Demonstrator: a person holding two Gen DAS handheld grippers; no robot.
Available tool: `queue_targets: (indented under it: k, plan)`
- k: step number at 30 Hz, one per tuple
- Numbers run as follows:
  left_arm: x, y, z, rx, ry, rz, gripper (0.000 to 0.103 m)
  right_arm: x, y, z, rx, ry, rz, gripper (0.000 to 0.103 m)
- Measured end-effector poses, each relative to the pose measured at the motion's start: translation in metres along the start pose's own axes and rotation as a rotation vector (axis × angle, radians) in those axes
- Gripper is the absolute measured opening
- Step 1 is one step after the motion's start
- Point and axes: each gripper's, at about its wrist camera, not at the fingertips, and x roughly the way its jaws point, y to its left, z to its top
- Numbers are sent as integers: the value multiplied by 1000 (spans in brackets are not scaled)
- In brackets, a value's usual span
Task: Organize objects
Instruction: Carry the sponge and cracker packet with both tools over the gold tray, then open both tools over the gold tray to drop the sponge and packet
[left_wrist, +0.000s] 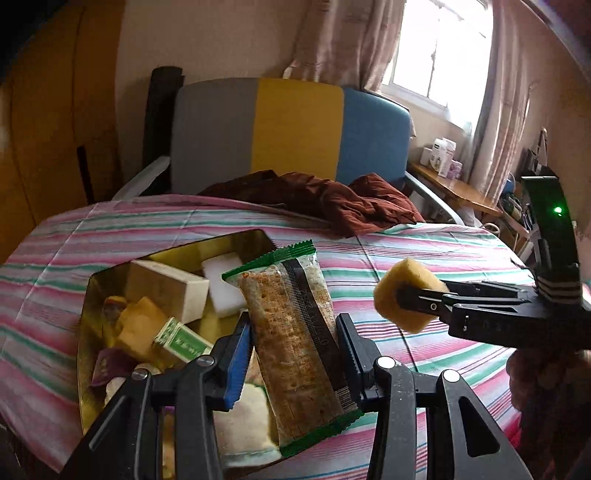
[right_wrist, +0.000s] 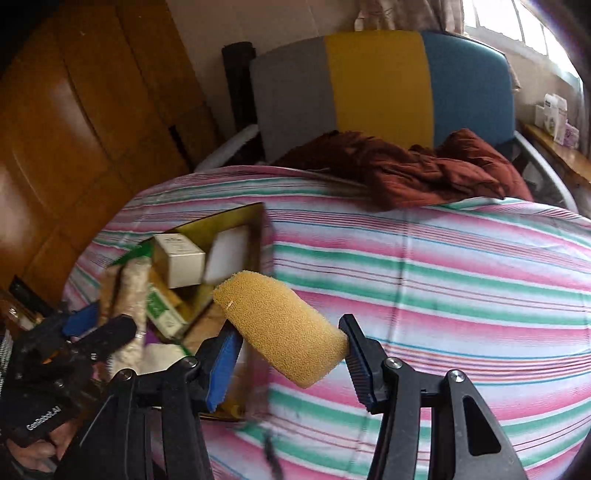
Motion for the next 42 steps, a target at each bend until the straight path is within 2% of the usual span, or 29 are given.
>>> queue_targets:
  k: [7,13,15,19,23,25,29,33,42]
  plan:
    - [-14,48,-8,-110,-4,32,45,5,35,1,-11,-13,66,54]
    - [-26,96,-13,-222,-20,86,45,24,51,17,5,-7,92,55]
    - [-25,102,-12,-241,-19,80,45,33,52,24,33,-10,105,57]
    - [-15,100,-5,-270,-16,23,45,52,48,33,99,28,131,63]
    - [1,92,7,-268,-14,3,46,63,50,24,88,73,118,73]
    - [11,90,13,-270,-14,0,47,66,49,17,83,90,110,73]
    - [27,89,22,-270,6,-8,57,65,44,9,88,101,96,74]
    - [32,90,20,-281,14,7,60,63,44,6,76,98,76,74]
    - [12,86,5,-199,-12,123,69,56,67,0,-35,68,-10,74]
